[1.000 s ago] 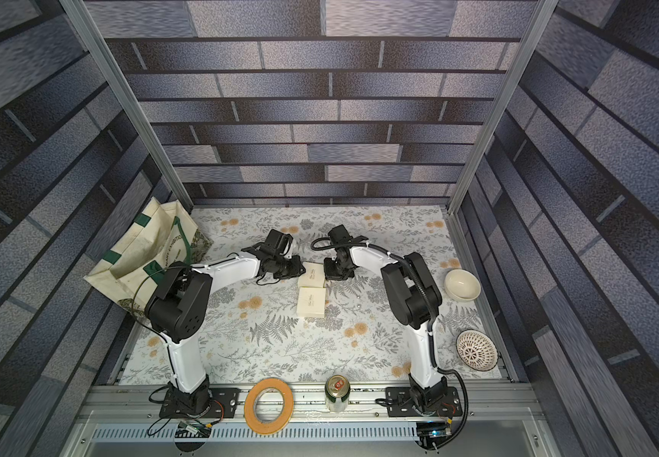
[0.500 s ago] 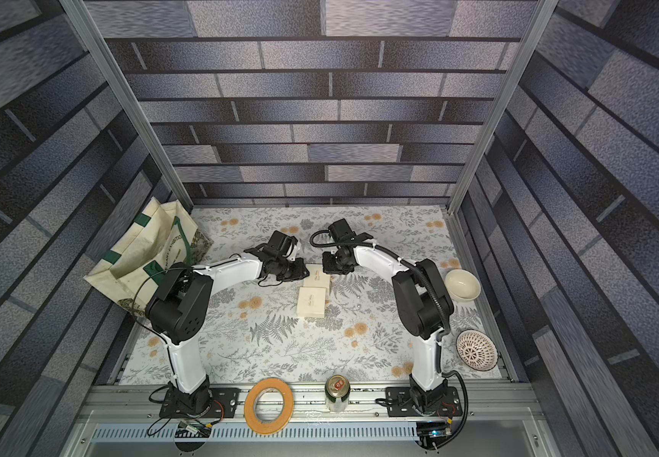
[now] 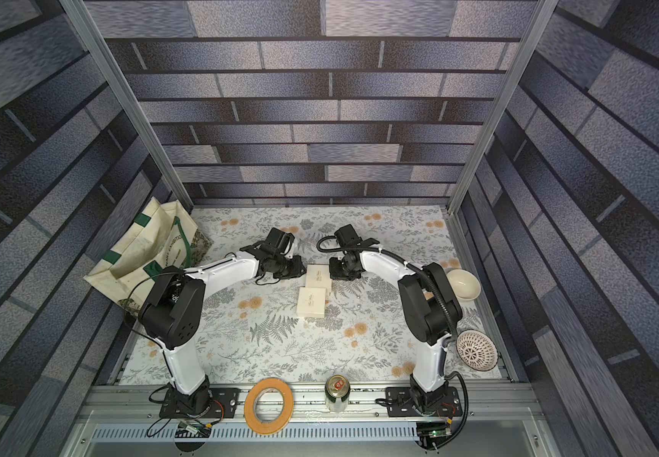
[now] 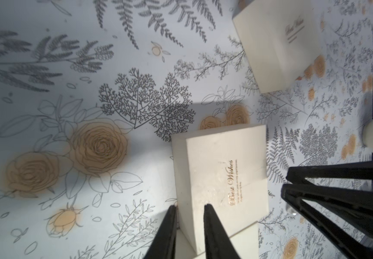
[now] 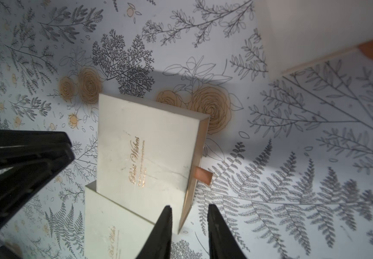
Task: Take out the earrings from the drawer-style jewelry box
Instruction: Adjust the jewelry box at the center of the board, then open the drawer in the jewelry box.
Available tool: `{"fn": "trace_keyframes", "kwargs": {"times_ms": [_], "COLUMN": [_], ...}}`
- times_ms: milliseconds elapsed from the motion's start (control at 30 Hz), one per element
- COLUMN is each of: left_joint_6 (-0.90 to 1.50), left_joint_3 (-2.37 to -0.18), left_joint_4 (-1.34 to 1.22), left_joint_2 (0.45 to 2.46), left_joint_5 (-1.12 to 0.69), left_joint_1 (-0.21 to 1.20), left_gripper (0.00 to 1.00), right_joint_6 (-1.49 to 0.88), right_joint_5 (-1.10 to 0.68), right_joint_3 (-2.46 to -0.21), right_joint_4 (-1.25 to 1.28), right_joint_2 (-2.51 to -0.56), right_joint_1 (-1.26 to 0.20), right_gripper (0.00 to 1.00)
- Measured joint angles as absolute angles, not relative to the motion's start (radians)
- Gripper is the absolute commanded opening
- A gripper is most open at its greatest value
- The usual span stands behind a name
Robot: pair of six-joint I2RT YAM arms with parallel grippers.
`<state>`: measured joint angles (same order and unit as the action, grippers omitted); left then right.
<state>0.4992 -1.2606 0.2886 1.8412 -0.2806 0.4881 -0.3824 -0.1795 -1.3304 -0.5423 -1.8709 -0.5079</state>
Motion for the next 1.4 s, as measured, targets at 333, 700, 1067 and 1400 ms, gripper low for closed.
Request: {"fn": "trace_keyframes", "kwargs": {"times_ms": [333,700,1067,1400], "left_joint_6": [0.506,0.548,0.577,0.577], "left_joint_3": [-1.381,-1.348,-1.274,-1.269], "left_joint_4": [0.255,0.209,0.186,0.191], "left_joint_2": [1.843,1.925,1.925,1.926], "left_joint_5": [-0.406,-0.479,-0.49,-0.473], "left_joint_1": [0.484,0.517,0.524,0.524], "left_gripper": [0.25,0.25,0.24,0.24], "right_joint_6": [-0.409,-0.454,-0.479,-0.492], "right_joint_5": [-0.183,-0.227,-0.253,-0.259], "right_joint_3": [-1.309,-1.305,-1.295,-1.293], "right_joint_4": [-0.519,-0.461,-0.435,-0.418], "right_joint_2": [-1.866,-1.883,-1.914,-1.934], "right_joint_1": [-0.472,-0.464,-0.464,-0.464], "right_gripper": [0.29,0.26,0.25,0.25]}}
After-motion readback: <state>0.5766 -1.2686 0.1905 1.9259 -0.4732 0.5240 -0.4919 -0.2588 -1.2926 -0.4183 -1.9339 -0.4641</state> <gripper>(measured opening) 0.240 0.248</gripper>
